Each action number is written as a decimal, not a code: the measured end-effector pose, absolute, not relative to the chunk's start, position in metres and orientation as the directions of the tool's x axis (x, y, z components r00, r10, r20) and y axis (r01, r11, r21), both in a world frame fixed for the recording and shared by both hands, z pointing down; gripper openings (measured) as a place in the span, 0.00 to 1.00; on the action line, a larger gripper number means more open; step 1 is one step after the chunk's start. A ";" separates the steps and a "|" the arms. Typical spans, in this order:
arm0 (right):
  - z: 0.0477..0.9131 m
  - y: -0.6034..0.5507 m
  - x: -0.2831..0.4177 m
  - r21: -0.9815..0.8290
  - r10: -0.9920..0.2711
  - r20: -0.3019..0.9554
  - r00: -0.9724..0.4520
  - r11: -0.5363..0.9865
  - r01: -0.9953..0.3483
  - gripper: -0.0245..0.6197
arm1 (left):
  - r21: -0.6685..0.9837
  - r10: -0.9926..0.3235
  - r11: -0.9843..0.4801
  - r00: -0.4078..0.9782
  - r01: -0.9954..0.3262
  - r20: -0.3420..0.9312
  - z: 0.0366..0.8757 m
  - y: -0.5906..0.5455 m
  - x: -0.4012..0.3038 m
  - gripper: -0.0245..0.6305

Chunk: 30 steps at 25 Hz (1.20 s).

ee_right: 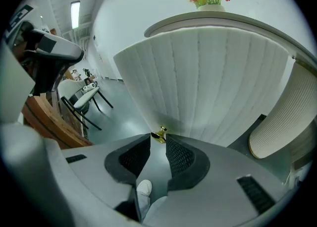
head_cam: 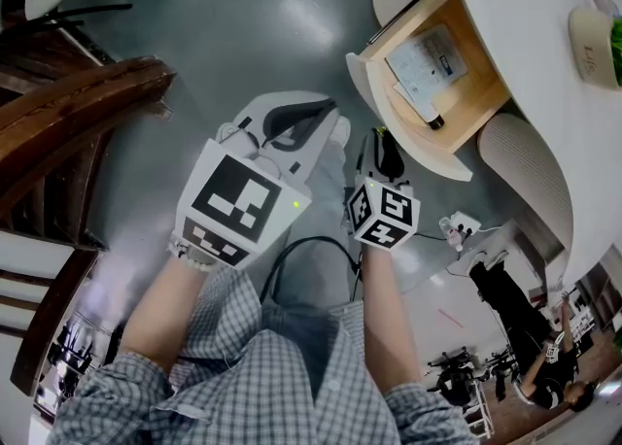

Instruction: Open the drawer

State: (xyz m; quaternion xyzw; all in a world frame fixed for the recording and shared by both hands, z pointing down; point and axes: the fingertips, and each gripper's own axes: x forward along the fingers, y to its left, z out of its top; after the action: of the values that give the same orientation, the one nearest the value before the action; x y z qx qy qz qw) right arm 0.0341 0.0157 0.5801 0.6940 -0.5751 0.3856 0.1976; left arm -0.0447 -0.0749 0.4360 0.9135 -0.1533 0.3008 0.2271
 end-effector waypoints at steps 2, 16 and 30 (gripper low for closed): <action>0.579 0.016 0.032 -0.181 -0.643 0.765 0.030 -0.260 -0.948 0.17 | 0.320 -0.141 -0.853 0.772 -0.412 0.620 0.434 -0.074 -0.043 0.04; 0.551 0.036 0.026 -0.212 -0.656 0.755 0.003 -0.248 -0.945 0.12 | 0.310 -0.111 -0.875 0.777 -0.373 0.620 0.412 -0.068 -0.024 0.04; 0.467 0.035 0.047 -0.235 -0.742 0.670 0.012 -0.227 -0.945 0.05 | 0.282 -0.098 -0.900 0.785 -0.333 0.612 0.361 -0.064 -0.012 0.04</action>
State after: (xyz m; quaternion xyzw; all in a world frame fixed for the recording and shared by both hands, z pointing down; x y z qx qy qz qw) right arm 0.0469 0.0351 0.4668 0.6969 -0.6054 0.3572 0.1420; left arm -0.0119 -0.0641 0.3609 0.9251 -0.1165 0.3068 0.1909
